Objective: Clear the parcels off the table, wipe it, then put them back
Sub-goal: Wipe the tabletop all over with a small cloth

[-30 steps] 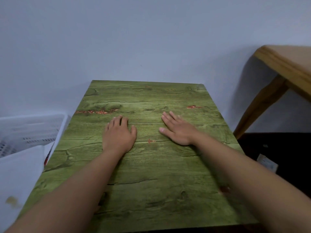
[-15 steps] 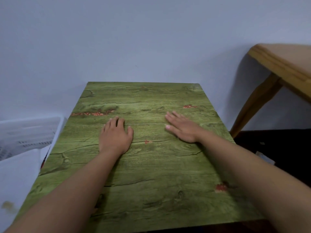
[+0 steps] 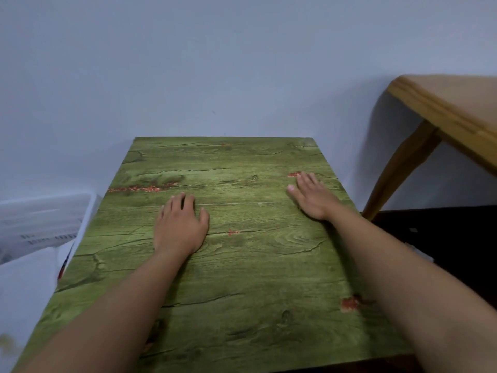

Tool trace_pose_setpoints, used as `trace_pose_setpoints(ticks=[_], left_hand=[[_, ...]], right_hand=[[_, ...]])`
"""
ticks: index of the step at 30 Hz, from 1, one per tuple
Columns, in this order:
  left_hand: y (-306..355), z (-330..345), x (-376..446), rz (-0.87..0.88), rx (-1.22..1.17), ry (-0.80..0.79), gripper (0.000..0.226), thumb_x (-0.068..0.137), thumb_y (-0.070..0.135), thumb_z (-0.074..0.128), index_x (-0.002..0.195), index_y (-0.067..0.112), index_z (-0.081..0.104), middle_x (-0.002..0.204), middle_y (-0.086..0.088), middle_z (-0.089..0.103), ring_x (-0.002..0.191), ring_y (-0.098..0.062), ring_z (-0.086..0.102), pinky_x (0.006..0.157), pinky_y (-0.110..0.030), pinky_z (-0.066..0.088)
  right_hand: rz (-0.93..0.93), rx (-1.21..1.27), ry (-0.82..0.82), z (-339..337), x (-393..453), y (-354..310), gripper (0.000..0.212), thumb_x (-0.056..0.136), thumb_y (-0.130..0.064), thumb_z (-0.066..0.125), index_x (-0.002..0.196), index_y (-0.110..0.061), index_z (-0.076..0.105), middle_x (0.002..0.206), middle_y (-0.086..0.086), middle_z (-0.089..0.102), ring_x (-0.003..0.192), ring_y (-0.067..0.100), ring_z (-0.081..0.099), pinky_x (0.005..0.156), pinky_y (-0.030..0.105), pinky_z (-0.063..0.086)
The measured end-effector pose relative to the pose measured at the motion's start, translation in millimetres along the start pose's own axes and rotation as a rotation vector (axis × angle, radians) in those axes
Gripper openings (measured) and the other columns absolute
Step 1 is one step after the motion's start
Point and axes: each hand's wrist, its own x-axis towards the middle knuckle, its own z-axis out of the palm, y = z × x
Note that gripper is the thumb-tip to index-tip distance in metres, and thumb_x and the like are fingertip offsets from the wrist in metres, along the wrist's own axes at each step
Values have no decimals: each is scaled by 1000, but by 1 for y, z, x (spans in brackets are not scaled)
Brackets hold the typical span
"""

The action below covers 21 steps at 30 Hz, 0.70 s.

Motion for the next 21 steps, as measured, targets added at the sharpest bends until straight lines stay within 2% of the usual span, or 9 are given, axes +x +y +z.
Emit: trace_pose_setpoints(ticks=[2,4,7,10,11,14,17,19,21], left_hand=[[0,0,1,-1,2,3,57,97,47,29,144,16,37,153,-8,35,142,-25,28,115,-44,25],[-1,0,0,-5,-2,0,57,97,47,29,144,15,37,152,-8,35,142,-25,29,115,-44,25],[-1,1,1,-4,-1,2,57,97,47,29,144,16,37,153,-8,34,142,-25,28,115,-44,25],[0,1,0,-5,1,-7,57,98,47,28,145,16,36,154,-8,33,143,-24,26,116,-43,23],[0,1,0,-6,0,-7,57,98,47,28,145,16,36,154,-8,33,143,-24,26,116,-43,23],[0,1,1,-12,0,-5,57,97,47,28,144,16,37,153,-8,34,142,-25,27,115,-43,24],[-1,1,3,-11,2,-6,57,97,47,29,144,16,37,153,-8,35,142,-25,28,115,-44,25],[-2,2,1,-9,5,-4,57,97,47,29,144,16,38,153,-8,35,142,-25,28,115,-44,25],[-2,2,2,-8,3,-5,57,97,47,29,144,16,38,153,-8,34,142,-26,28,115,-44,24]], right_hand=[[205,28,34,4,5,-10,85,91,-70,-3,154,-13,-8,161,8,-13,148,23,-15,116,40,-8],[263,62,29,11,2,-34,88,90,-71,-5,153,-10,-10,160,11,-17,147,25,-18,116,41,-9],[-18,-12,7,20,-12,-49,87,89,-72,-5,153,-14,-9,158,2,-19,146,20,-19,116,39,-9],[-237,-35,-36,7,-17,-17,76,93,-66,5,154,-22,-6,160,-4,-13,146,14,-15,116,38,-4],[-199,-18,-34,1,-16,-2,73,95,-64,8,155,-23,-4,161,-4,-11,147,15,-12,116,39,-3],[125,46,19,-6,-6,25,76,96,-64,5,155,-16,-4,162,4,-9,149,21,-10,118,42,-3],[326,76,28,6,2,-6,87,91,-70,-4,153,-10,-9,160,11,-15,147,27,-16,120,44,-6],[245,46,26,14,0,-26,92,87,-74,-8,153,-11,-10,159,8,-18,147,27,-18,117,44,-9],[9,-16,20,14,-8,-23,86,90,-72,-4,154,-16,-8,159,-1,-17,147,21,-17,115,42,-9]])
